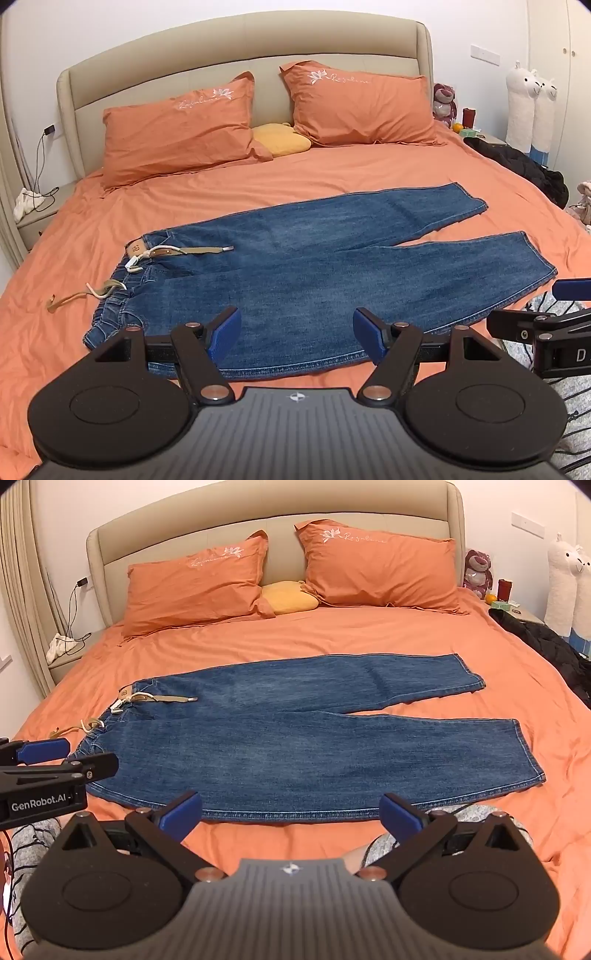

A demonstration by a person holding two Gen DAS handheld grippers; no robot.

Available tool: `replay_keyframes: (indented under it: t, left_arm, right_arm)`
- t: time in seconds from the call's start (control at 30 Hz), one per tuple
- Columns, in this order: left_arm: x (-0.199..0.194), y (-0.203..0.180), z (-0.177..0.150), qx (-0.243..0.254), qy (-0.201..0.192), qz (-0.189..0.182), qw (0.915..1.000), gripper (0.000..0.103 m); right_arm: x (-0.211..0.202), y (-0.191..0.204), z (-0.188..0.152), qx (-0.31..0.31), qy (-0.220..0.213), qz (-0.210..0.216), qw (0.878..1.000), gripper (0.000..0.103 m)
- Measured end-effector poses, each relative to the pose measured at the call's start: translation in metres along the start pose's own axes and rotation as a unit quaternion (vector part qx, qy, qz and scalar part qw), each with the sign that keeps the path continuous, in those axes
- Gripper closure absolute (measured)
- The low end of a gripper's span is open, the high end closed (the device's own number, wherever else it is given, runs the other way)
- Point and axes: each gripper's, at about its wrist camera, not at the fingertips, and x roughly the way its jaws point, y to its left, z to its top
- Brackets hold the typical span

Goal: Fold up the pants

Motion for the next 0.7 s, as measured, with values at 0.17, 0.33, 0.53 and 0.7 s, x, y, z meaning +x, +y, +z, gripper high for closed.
replay_keyframes:
  t: [0.17,0.33,0.53,0.7]
  left_arm:
    - [-0.001,-0.001,-0.002,0.002,-0.004,0.002,1.0000,0.022]
    - [-0.001,-0.001,-0.003,-0.001,-0.006,0.003,1.0000,0.022]
    - [-0.010,0.002,0.000,0.001,-0.013,0.004,0.9999,0.022]
    - [-0.011,0.004,0.000,0.004,-0.021,0.009,0.9997,0.022]
  right_arm:
    - [-0.001,0.000,0.000,0.000,-0.001,0.000,1.000,0.005]
    - [-0.003,0.000,-0.003,-0.001,-0.005,0.000,1.000,0.005]
    - [-0.006,0.000,-0.005,-0.001,-0.008,0.000,1.000,0.005]
    - [-0.008,0.000,-0.007,-0.003,-0.010,0.000,1.000,0.005]
